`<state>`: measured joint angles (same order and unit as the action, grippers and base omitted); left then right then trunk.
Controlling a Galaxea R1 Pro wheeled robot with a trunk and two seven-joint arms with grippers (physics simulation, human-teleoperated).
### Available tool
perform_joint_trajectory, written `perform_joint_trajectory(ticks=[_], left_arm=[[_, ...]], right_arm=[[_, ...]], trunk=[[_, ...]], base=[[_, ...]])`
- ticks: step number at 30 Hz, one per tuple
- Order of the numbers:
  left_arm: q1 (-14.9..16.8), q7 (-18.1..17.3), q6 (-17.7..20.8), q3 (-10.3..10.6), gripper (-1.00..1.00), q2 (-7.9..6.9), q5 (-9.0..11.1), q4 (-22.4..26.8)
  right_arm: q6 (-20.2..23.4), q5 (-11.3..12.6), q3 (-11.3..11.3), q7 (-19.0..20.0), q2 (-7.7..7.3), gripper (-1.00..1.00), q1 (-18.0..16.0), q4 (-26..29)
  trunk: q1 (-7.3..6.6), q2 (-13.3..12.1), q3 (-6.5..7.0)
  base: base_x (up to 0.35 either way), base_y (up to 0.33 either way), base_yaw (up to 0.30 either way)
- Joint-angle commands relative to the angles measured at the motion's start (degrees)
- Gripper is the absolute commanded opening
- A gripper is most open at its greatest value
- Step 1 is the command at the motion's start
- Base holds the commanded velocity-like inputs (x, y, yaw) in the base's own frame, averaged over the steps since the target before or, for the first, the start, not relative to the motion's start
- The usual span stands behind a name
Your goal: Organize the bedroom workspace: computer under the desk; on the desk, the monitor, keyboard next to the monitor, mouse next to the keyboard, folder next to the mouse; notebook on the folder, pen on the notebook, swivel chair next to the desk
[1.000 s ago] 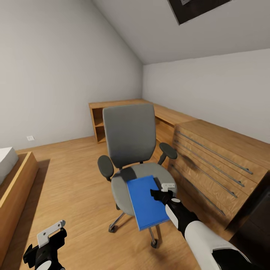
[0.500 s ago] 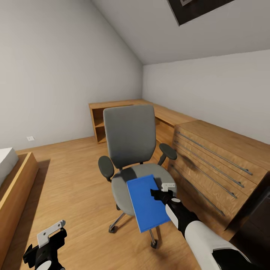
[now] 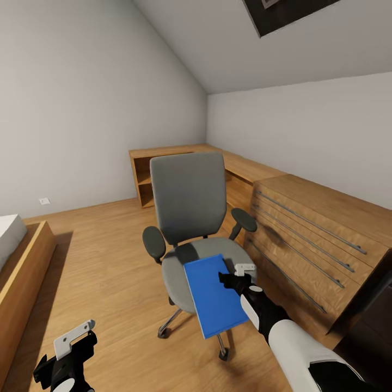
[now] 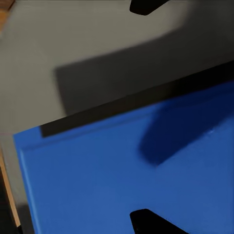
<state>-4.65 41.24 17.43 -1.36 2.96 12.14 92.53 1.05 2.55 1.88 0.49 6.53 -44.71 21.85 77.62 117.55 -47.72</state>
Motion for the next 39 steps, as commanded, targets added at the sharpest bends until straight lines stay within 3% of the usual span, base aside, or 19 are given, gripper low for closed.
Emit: perform_joint_trajectory(ticks=[1,7,14,16,17,18,20,23,27,28,31,33,39], left_arm=[[0.0,0.1,0.2,0.0,1.0,0.02,0.3,0.1],[0.0,0.1,0.2,0.0,1.0,0.02,0.3,0.1],[0.0,0.2,0.2,0.0,1.0,0.02,0.2,0.1],[0.0,0.2,0.2,0.0,1.0,0.02,0.2,0.1],[0.0,0.2,0.2,0.0,1.0,0.02,0.2,0.1],[0.0,0.1,0.2,0.0,1.0,0.02,0.2,0.1],[0.0,0.1,0.2,0.0,1.0,0.02,0.2,0.1],[0.0,0.1,0.2,0.0,1.0,0.02,0.2,0.1],[0.0,0.1,0.2,0.0,1.0,0.02,0.2,0.1],[0.0,0.1,0.2,0.0,1.0,0.02,0.2,0.1],[0.0,0.1,0.2,0.0,1.0,0.02,0.2,0.1],[0.0,0.1,0.2,0.0,1.0,0.02,0.2,0.1],[0.0,0.0,0.3,-0.2,1.0,-0.12,0.3,0.1]], right_arm=[[0.1,0.3,0.2,0.0,-0.02,1.0,0.0,0.2],[2.2,0.3,0.2,0.0,-0.03,1.0,0.3,4.3],[11.4,0.4,0.1,0.0,-0.01,1.0,8.1,21.4],[15.9,0.6,-0.3,0.0,0.03,1.0,13.0,31.3],[20.6,2.7,-1.2,0.0,0.18,1.0,19.8,44.5],[22.5,6.4,-1.4,0.0,0.14,1.0,22.6,49.8],[24.4,10.7,-1.6,-0.1,0.1,1.0,24.3,53.0],[27.5,19.0,-3.0,-0.1,0.07,1.0,25.8,55.7],[28.2,22.0,-5.0,-0.1,0.06,1.0,26.1,56.4],[28.4,23.7,-7.0,0.0,0.14,1.0,26.2,56.6],[28.4,25.6,-7.5,0.0,0.11,1.0,26.2,56.7],[28.5,30.8,-8.8,-0.1,-0.51,1.0,26.3,56.7],[28.8,32.1,-11.8,0.1,-0.86,1.0,26.3,56.7]], trunk=[[0.0,0.0,-0.04],[0.0,0.0,-0.04],[0.0,0.0,-0.04],[0.0,0.0,-0.04],[0.0,0.0,-0.04],[0.0,0.0,-0.04],[0.0,0.0,-0.04],[0.0,0.0,-0.04],[0.0,0.0,-0.04],[0.0,0.0,-0.04],[0.0,0.0,-0.04],[0.0,0.0,-0.03],[0.0,0.0,0.04]], base=[[0.0,0.0,0.0],[0.0,0.0,0.0],[0.0,0.0,0.0],[0.0,0.0,0.0],[0.0,0.0,0.0],[0.0,0.0,0.0],[0.0,0.0,0.0],[0.0,0.0,0.0],[0.0,0.0,0.0],[0.0,0.0,0.0],[0.0,0.0,0.0],[-0.028,0.026,-0.054],[-0.209,0.184,-0.24]])
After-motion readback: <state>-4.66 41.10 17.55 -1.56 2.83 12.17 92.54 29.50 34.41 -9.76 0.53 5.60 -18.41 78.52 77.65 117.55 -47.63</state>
